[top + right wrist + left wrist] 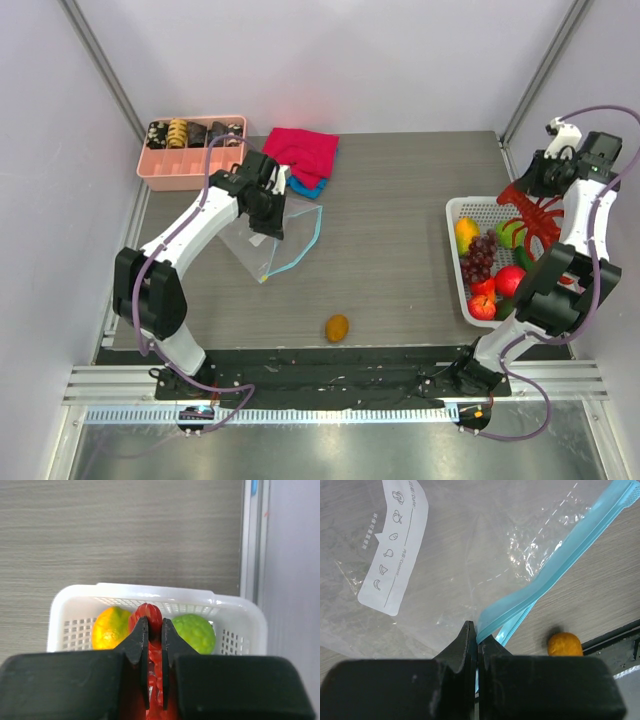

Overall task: Place the food in the zip-top bag and seal the zipper
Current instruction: Pick up the fake lobster from the bin.

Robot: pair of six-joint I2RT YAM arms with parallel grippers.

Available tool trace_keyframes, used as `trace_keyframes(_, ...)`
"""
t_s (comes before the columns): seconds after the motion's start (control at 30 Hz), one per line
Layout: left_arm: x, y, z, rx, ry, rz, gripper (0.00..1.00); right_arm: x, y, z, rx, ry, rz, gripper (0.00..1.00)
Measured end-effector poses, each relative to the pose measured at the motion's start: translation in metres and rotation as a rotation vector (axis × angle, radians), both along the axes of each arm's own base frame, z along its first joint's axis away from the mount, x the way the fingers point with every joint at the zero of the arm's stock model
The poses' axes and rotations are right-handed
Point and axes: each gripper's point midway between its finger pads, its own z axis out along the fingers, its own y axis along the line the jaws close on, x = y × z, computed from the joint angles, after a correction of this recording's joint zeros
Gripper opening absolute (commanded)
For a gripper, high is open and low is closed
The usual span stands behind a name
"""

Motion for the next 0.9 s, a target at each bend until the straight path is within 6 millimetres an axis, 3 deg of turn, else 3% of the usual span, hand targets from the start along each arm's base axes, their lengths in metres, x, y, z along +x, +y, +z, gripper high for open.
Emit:
trace_keyframes(0.13,-0.001,-0.001,0.000,-0.006,0.003,-0.003,0.00,-0.002,0.006,0.026,-0.007,-0.039,0.024,0.01)
trace_keyframes(0.37,-0.001,-0.003,0.001,-0.014,0.005,-0.007,0.00,-0.016,0.036,0.033,0.096,-0.028,0.100,0.01)
trace_keyframes(0.53,-0.002,-0.004,0.001,-0.021,0.008,-0.011,0.00,-0.020,0.076,0.041,0.192,-0.037,0.219,0.01)
trace_keyframes(0.7,-0.002,-0.005,0.001,-0.025,0.009,-0.015,0.00,-0.018,0.137,0.033,0.267,-0.008,0.387,0.05)
trace_keyframes(0.73,-0.002,-0.005,0.001,-0.025,0.010,-0.015,0.00,-0.018,0.147,0.030,0.275,0.000,0.411,0.11)
trace_keyframes(0.77,-0.002,-0.004,0.001,-0.024,0.009,-0.015,0.00,-0.017,0.153,0.021,0.291,0.021,0.431,0.28)
trace_keyframes(0.87,-0.002,-0.005,0.001,-0.024,0.009,-0.016,0.00,-0.012,0.149,-0.001,0.326,0.070,0.420,0.54)
trace_keyframes(0.9,-0.002,-0.005,0.001,-0.024,0.009,-0.016,0.00,-0.009,0.146,-0.011,0.338,0.091,0.411,0.58)
